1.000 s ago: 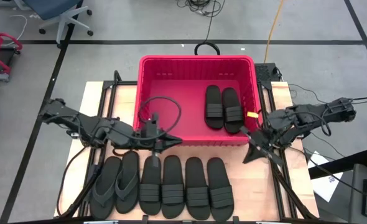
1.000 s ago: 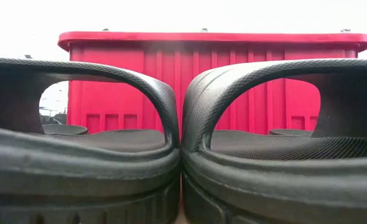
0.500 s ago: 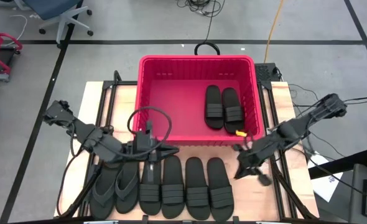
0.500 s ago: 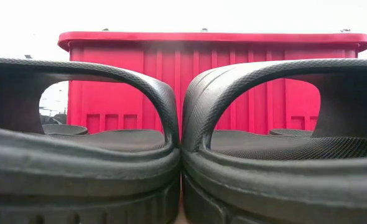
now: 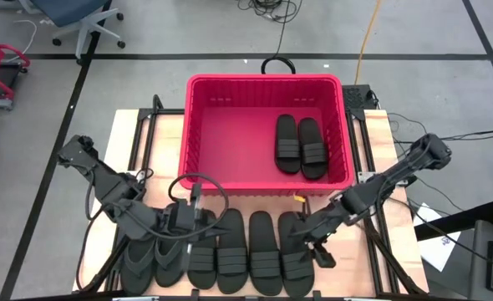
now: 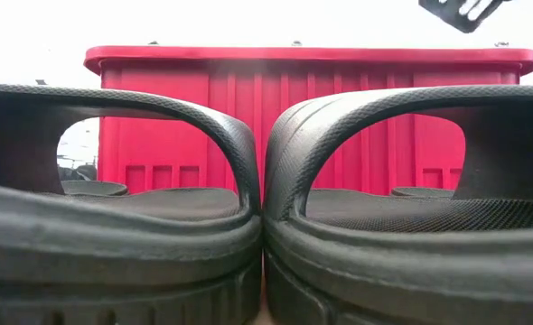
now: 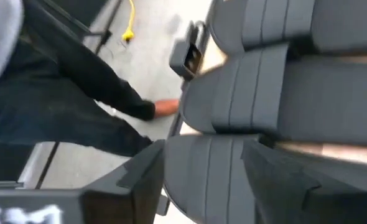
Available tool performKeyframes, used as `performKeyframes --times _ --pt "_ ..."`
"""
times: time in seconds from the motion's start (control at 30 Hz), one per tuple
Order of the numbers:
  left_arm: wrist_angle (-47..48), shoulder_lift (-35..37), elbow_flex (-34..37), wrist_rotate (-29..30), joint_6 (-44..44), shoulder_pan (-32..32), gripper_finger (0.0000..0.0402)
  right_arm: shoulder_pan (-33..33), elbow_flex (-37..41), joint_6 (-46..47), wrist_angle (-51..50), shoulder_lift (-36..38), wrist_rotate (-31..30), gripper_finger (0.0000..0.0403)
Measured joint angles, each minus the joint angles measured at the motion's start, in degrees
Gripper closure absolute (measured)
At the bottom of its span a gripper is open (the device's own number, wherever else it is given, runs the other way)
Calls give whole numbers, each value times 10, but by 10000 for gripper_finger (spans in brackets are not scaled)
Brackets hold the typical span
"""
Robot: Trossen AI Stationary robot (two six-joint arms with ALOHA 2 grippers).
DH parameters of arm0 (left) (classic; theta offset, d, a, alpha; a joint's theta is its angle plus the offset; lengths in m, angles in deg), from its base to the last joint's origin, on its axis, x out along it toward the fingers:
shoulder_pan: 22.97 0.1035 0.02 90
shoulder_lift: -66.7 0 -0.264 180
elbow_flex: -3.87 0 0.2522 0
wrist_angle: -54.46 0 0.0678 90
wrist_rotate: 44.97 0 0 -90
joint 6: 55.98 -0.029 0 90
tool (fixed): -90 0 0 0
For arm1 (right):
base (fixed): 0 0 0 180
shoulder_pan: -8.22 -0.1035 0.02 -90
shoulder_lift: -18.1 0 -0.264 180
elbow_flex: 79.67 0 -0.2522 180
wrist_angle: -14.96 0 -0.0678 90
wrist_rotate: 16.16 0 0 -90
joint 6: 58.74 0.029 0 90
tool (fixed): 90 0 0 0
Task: Pick and place slides into bin
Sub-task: Put the black slide into the red container
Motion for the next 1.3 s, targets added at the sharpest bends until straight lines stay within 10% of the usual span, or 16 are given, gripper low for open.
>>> performKeyframes --times 0.53,0.93,1.3 --pt "0 0 0 1 3 -19 382 -5 81 71 12 -50 33 145" --pt "6 0 0 2 10 -19 382 -11 229 162 278 -50 43 149" --pt "8 0 0 2 10 -19 382 -38 244 145 309 -50 43 282"
